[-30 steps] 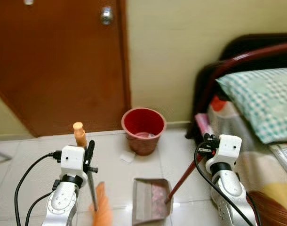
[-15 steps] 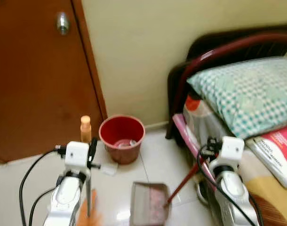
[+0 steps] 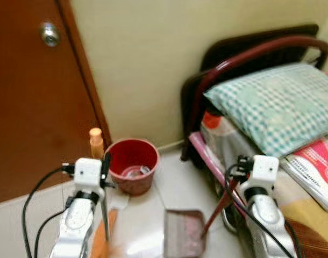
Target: Sweep floor
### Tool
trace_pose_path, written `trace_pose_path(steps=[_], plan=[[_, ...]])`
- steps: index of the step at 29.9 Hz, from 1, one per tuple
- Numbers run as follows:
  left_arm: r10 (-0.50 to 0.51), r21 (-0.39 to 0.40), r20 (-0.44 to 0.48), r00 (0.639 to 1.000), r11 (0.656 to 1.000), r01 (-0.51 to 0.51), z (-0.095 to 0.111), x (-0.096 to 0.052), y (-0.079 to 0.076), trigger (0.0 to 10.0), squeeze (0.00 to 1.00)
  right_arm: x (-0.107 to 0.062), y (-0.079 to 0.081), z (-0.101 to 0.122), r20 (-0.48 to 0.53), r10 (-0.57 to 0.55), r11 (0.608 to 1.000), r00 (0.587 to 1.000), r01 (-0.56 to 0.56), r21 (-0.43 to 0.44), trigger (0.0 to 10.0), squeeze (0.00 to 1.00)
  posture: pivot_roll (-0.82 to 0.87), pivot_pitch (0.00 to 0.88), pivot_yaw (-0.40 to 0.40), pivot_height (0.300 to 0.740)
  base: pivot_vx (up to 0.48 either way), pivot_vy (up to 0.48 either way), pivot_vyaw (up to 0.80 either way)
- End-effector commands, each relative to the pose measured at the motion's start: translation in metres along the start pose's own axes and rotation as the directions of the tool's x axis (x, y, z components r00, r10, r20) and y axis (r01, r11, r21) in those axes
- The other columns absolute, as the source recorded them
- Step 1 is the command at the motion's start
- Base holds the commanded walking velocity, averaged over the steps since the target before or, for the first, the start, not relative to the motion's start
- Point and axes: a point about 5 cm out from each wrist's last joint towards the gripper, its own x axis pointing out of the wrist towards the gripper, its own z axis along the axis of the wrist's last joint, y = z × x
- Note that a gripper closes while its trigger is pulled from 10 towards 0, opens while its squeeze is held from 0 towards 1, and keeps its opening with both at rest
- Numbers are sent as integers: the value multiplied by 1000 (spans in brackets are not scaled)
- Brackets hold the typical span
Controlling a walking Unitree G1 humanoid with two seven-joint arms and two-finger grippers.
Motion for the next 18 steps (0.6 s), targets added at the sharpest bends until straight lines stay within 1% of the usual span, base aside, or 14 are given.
trace_pose_path(steps=[1, 5, 9, 10, 12, 15, 16, 17, 18], plan=[[41, 36, 4, 999, 999, -41, 1, 1, 10, 10000, 0, 2, 4, 7, 35, 22, 1000, 999, -22, -1, 10000, 0, 46, 110, 10, 740, 0, 0, 0], [54, 36, 12, 998, 998, -55, 3, 5, 11, 10000, 0, 3, 5, 8, 37, 24, 1000, 999, -24, -2, 10000, 0, 45, 114, 10, 740, 0, 0, 0], [89, 40, 33, 995, 995, -90, 8, 17, 15, 10000, 0, 4, 6, 10, 41, 30, 1000, 999, -30, -5, 10000, 0, 41, 123, 9, 740, 0, 0, 0], [101, 32, 43, 994, 994, -103, 11, 25, 16, 10000, 0, 5, 7, 11, 44, 34, 999, 998, -34, -6, 10000, 0, 38, 124, 10, 740, 0, 0, 0], [103, 32, 44, 994, 994, -105, 12, 26, 17, 10000, 0, 5, 7, 11, 44, 35, 999, 998, -34, -5, 10000, 0, 38, 124, 10, 740, 0, 0, 0], [111, 23, 55, 992, 993, -112, 16, 41, 15, 10000, 0, 8, 9, 13, 49, 41, 999, 998, -41, -7, 10000, 0, 35, 131, 12, 740, 0, 0, 0], [98, 20, 67, 993, 995, -100, 19, 49, 11, 10000, 0, 9, 11, 14, 53, 45, 999, 998, -44, -6, 10000, 0, 33, 133, 12, 740, 0, 0, 0], [98, 20, 67, 993, 995, -100, 19, 49, 11, 10000, 0, 9, 11, 14, 53, 45, 999, 998, -44, -6, 10000, 0, 33, 133, 12, 740, 0, 0, 0], [60, 8, 89, 994, 998, -61, 24, 58, 3, 10000, 0, 10, 11, 15, 55, 46, 999, 997, -46, -5, 10000, 0, 32, 134, 13, 740, 0, 0, 0]])
